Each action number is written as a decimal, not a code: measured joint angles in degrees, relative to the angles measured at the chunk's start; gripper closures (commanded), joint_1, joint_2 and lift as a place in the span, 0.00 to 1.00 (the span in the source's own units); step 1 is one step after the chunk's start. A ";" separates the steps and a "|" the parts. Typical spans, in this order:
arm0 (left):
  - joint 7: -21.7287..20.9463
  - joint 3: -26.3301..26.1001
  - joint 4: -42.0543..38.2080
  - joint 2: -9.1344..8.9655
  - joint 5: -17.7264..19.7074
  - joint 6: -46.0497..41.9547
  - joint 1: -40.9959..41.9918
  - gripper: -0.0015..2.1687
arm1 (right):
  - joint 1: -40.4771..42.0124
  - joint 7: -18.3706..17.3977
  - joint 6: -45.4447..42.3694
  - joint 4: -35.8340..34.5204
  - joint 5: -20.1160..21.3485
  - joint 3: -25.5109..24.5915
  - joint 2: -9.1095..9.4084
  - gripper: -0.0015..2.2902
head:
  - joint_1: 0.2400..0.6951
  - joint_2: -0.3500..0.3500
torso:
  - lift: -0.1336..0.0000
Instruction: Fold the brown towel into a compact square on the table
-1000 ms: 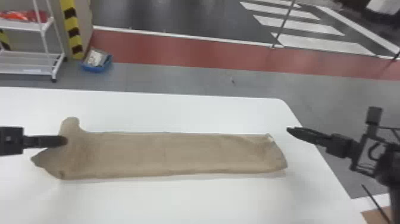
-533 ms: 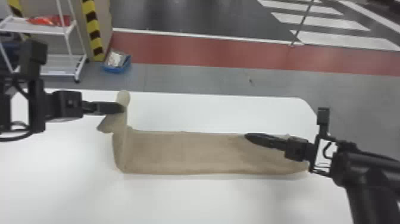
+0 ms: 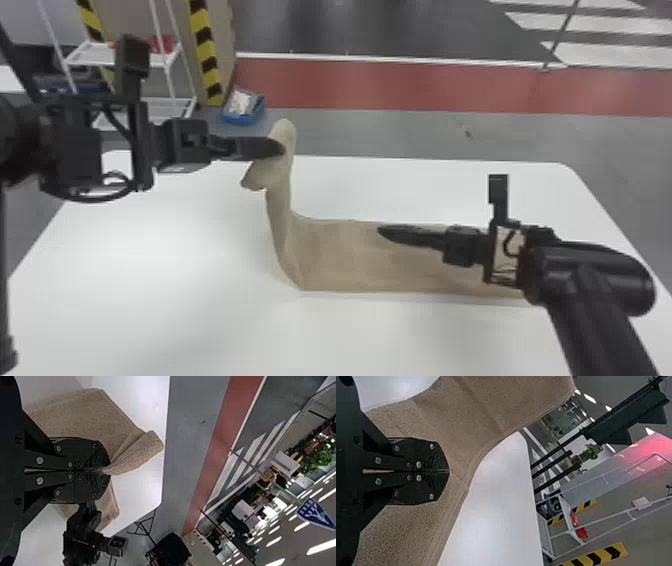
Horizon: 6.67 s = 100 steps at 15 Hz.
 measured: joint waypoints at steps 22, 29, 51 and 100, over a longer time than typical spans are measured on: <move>1.54 4.50 -3.77 2.69 10.06 0.00 -2.71 0.68 | -16.19 2.22 -11.65 25.94 -6.34 12.21 7.38 0.77 | 0.87 0.68 | 0.07; 2.69 1.61 -4.76 2.74 9.10 0.00 -1.03 0.68 | -8.19 6.40 -0.86 10.89 -7.86 2.52 7.38 0.71 | 0.89 0.61 | 0.07; 13.43 -25.80 1.16 -10.38 -4.54 -23.07 7.51 0.68 | 18.44 -12.05 -20.43 -17.50 -12.81 -28.73 -6.69 0.04 | 0.92 0.00 | 0.07; 1.44 -22.45 -9.64 6.76 -9.17 -41.45 21.52 0.01 | 11.44 -31.87 21.25 -26.99 4.43 -7.98 1.93 0.19 | 1.00 0.13 | 0.07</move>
